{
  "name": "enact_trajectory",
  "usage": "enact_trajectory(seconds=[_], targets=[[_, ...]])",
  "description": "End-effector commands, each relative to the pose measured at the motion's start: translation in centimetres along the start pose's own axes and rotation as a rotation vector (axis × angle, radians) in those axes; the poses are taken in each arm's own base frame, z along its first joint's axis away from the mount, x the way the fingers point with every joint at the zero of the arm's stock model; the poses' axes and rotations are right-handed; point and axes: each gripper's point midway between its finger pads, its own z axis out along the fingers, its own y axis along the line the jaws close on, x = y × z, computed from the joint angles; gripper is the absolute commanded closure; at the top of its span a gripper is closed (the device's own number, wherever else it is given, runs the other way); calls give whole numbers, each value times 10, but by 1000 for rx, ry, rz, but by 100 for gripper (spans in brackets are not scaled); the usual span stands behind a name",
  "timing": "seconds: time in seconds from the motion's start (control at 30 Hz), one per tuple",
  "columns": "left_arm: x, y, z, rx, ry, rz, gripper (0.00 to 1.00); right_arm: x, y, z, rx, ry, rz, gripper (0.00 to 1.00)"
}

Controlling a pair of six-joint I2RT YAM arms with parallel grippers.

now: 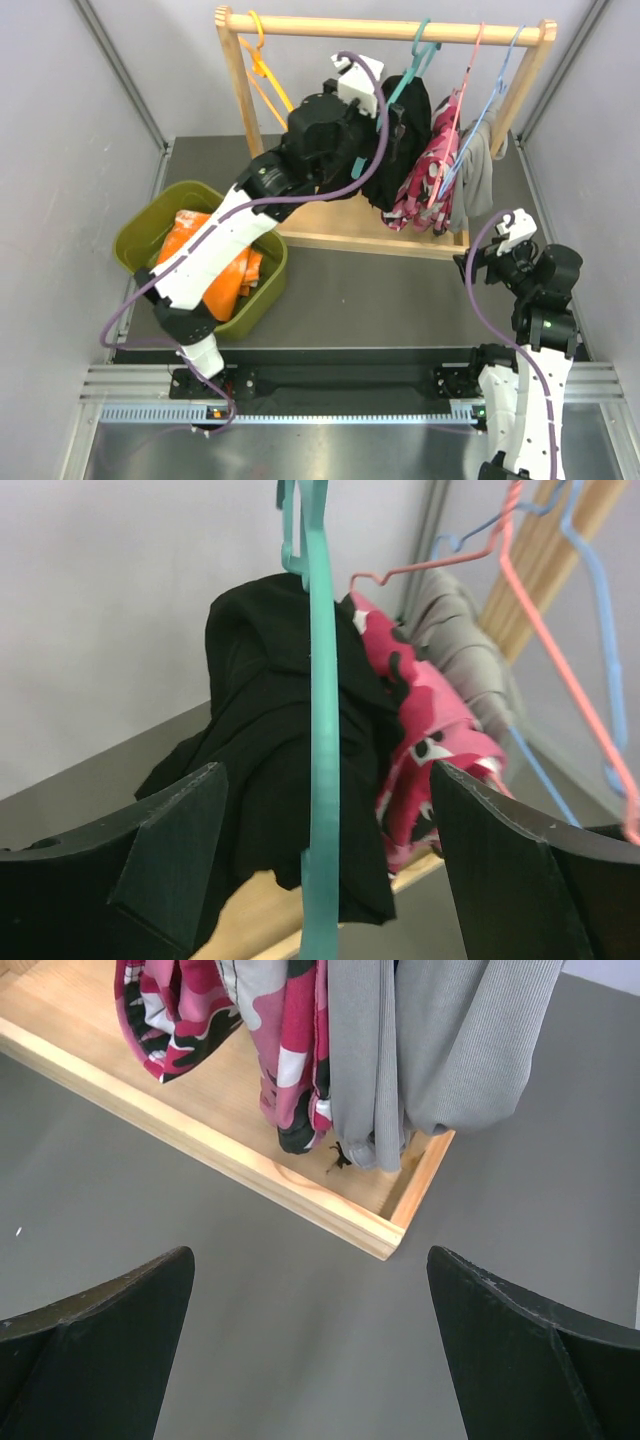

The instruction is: Remove the trousers from the hanger

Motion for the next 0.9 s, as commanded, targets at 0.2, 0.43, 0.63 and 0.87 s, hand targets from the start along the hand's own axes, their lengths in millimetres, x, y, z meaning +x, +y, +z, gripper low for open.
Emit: enact_trajectory(seconds=[0.2,0.43,0.63,0.87], targets=[[-7,26,28,-199,-34,155,37,-20,-1,-3,-7,-78,-28,0],[-19,14,31,-136,-80,143,100,-21,0,-5,-10,-84,-23,0],[-81,17,3,-131,-262,81,100,-22,2,-6,-18,-91,-23,0],[-122,28,-33,-154,-374,32,100,-23,3,-8,-22,-102,-27,0]])
